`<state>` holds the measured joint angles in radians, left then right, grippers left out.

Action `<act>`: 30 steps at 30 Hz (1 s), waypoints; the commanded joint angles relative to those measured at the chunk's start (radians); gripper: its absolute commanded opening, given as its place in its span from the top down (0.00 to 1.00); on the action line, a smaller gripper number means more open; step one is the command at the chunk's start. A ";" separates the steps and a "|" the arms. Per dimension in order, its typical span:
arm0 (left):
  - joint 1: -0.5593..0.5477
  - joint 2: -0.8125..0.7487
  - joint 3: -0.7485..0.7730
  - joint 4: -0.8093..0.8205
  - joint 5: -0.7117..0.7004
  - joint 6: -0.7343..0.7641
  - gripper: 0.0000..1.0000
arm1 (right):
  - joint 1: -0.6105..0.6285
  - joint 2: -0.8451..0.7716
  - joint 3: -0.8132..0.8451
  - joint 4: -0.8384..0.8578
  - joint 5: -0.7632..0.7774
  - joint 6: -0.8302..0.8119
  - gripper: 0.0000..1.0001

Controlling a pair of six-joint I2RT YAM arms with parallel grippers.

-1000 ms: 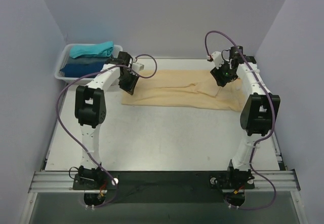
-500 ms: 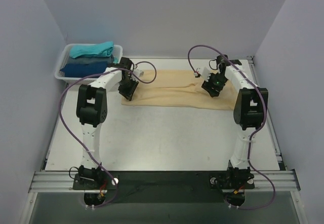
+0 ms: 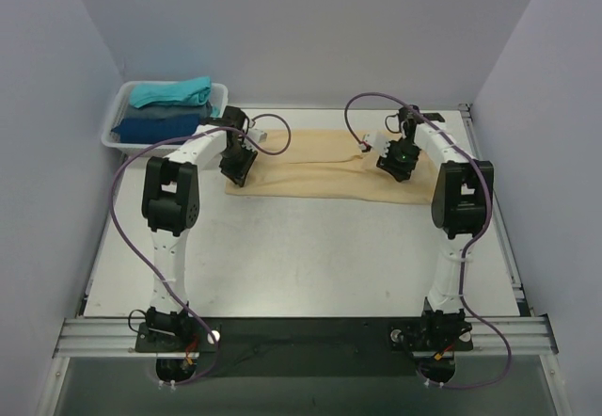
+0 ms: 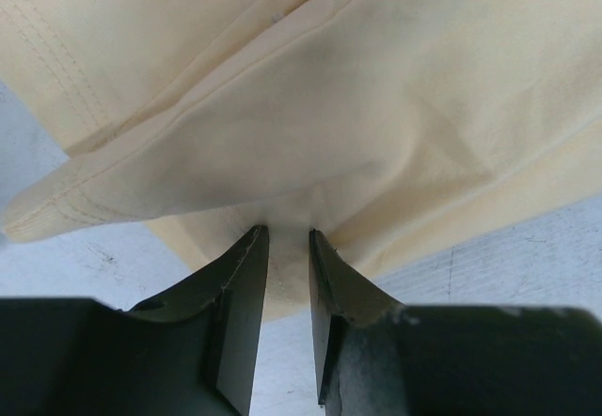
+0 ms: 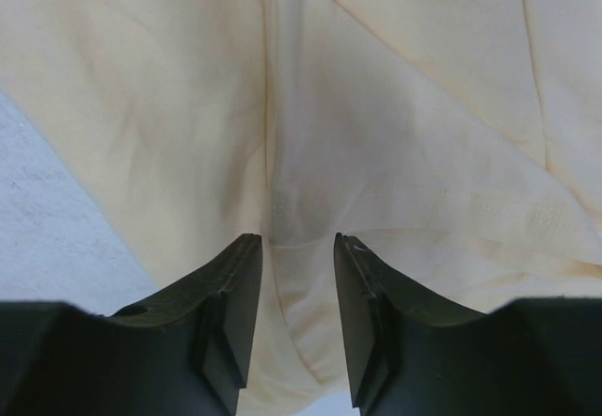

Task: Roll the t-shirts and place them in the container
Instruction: Fold the T-shirt at the center of the board.

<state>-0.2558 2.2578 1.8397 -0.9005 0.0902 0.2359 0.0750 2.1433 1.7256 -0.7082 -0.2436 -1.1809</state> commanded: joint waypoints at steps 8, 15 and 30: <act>0.004 0.029 0.004 0.025 -0.047 0.000 0.65 | 0.026 0.049 0.072 -0.036 0.032 -0.017 0.95; 0.001 0.025 0.003 0.026 -0.047 -0.001 0.65 | 0.052 0.059 0.153 0.004 0.046 -0.031 1.00; -0.008 0.009 -0.003 0.023 -0.047 0.000 0.65 | 0.150 0.112 0.160 0.580 0.267 0.058 0.80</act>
<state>-0.2634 2.2578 1.8397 -0.8989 0.0669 0.2363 0.1894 2.2906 1.9339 -0.3729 -0.0765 -1.1999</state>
